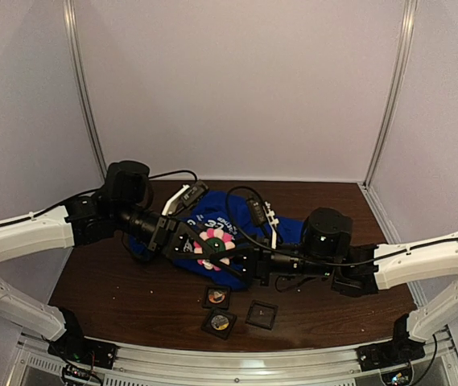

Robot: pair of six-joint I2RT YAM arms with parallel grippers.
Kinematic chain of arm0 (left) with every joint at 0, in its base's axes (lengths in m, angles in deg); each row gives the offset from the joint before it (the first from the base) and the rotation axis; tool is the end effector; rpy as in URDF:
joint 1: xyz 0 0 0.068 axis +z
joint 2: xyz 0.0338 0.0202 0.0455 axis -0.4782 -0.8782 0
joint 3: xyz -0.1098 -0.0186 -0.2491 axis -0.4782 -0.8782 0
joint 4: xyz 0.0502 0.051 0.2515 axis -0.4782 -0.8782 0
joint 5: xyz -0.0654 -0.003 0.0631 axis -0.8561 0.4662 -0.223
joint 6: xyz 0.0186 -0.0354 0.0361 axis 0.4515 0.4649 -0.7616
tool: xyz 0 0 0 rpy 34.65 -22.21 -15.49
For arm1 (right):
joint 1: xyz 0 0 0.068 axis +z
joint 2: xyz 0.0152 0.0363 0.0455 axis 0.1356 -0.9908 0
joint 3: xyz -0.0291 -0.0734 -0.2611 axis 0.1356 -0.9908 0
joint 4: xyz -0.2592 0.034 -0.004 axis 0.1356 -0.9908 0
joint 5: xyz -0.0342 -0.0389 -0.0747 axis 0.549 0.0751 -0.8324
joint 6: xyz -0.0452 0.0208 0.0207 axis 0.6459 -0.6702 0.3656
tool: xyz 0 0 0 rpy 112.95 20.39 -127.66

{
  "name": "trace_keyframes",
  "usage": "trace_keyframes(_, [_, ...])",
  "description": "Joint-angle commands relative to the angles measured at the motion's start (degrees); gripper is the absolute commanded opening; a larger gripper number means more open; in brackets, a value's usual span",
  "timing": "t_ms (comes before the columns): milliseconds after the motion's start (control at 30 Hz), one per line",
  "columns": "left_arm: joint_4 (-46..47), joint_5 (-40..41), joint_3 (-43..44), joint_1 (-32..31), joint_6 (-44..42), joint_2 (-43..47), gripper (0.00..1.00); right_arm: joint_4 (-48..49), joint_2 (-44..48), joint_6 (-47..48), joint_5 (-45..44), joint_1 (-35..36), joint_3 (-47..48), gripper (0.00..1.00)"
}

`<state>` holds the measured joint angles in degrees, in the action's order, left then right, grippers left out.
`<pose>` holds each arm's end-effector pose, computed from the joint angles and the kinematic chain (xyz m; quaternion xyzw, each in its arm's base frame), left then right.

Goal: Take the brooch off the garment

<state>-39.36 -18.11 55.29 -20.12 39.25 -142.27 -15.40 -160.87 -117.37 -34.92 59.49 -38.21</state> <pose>0.1590 -0.2261 0.3205 0.4137 0.6619 -0.6056 0.1550 0.1154 0.2978 0.2927 -0.2949 0.6481 0.5864 0.3862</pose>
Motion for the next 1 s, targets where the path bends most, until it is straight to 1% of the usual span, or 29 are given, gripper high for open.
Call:
trace_keyframes(0, [1.5, -1.9, -0.7, 0.0, -0.9, 0.1, 0.00, -0.7, 0.1, -0.9, -2.3, -0.1, -1.0, 0.50])
trace_keyframes(233, [1.2, -1.8, -1.5, 0.0, -1.9, 0.1, 0.00, -2.6, -1.7, -2.2, -1.4, -0.4, 0.8, 0.42])
trace_keyframes(567, [-0.7, -0.4, -1.6, 0.0, -4.2, -0.1, 0.00, -3.3, -3.0, -4.9, 0.3, -1.6, 1.3, 0.36])
trace_keyframes(967, [-0.4, 0.4, -1.9, 0.0, -4.3, -0.1, 0.00, -2.5, -2.6, -8.0, -1.1, -2.6, -0.4, 0.33])
